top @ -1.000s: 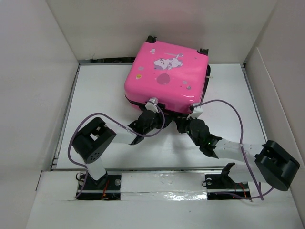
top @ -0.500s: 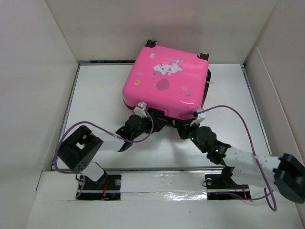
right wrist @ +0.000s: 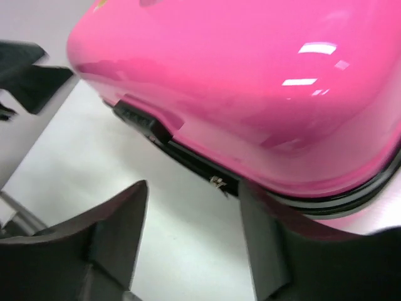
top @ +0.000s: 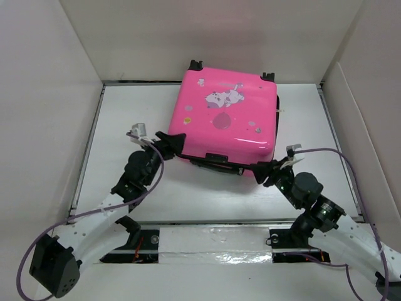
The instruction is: Pack the luggage
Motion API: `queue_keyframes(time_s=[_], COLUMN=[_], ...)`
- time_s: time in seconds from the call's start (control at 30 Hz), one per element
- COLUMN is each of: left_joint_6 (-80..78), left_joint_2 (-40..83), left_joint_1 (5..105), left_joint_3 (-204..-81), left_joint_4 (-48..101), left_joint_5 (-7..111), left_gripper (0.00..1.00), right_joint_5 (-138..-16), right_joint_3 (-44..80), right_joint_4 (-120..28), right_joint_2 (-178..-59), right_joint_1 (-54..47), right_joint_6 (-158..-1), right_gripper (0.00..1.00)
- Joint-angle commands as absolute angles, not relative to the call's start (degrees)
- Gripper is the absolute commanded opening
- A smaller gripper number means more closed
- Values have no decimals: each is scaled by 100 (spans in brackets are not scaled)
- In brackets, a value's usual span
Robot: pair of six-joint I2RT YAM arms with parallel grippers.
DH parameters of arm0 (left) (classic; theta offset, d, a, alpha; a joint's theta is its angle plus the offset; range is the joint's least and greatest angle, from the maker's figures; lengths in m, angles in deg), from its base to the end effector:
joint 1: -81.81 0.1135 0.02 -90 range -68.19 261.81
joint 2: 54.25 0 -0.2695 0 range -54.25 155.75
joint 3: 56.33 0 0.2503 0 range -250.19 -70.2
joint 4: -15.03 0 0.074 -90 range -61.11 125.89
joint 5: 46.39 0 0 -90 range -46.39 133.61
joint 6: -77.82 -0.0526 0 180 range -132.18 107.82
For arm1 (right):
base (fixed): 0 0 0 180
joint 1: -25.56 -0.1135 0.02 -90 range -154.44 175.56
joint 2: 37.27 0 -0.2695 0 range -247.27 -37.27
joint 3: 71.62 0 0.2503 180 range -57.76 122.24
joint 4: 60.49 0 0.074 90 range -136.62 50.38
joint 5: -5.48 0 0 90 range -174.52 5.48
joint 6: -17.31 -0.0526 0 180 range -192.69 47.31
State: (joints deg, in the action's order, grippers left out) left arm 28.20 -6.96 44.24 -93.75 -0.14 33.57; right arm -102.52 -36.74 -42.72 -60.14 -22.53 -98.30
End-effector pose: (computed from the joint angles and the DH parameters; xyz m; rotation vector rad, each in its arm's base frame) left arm 0.1713 -0.1202 0.2802 -0.1873 1.5456 -0.9635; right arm 0.1055 0.0933 0.2579 -0.0925 1.7134 0.7058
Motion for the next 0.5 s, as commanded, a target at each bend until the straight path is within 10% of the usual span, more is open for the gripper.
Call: queue_keyframes(time_s=[0.0, 0.1, 0.33, 0.47], left_joint_6=[3184, 3824, 4241, 4030], left_joint_2=[-627, -49, 1833, 3011], left_joint_1=[5190, 6279, 7548, 7548], left_joint_3=[-9866, -10095, -11042, -11887], left_joint_4=[16, -511, -846, -487], left_joint_5=[2893, 3391, 4221, 4615], left_gripper=[70, 70, 70, 70], right_joint_5=[-10463, -10709, -9968, -9042], right_joint_3=[-2826, -2323, -1539, -1522], right_joint_4=[-3687, -3722, -4493, -5266], right_joint_2=[-6204, -6799, -8408, -9454], right_joint_1=[-1936, -1374, 1217, 2361], right_joint_6=[-9353, -8975, -8824, -8965], right_gripper=[43, 0, 0, 18])
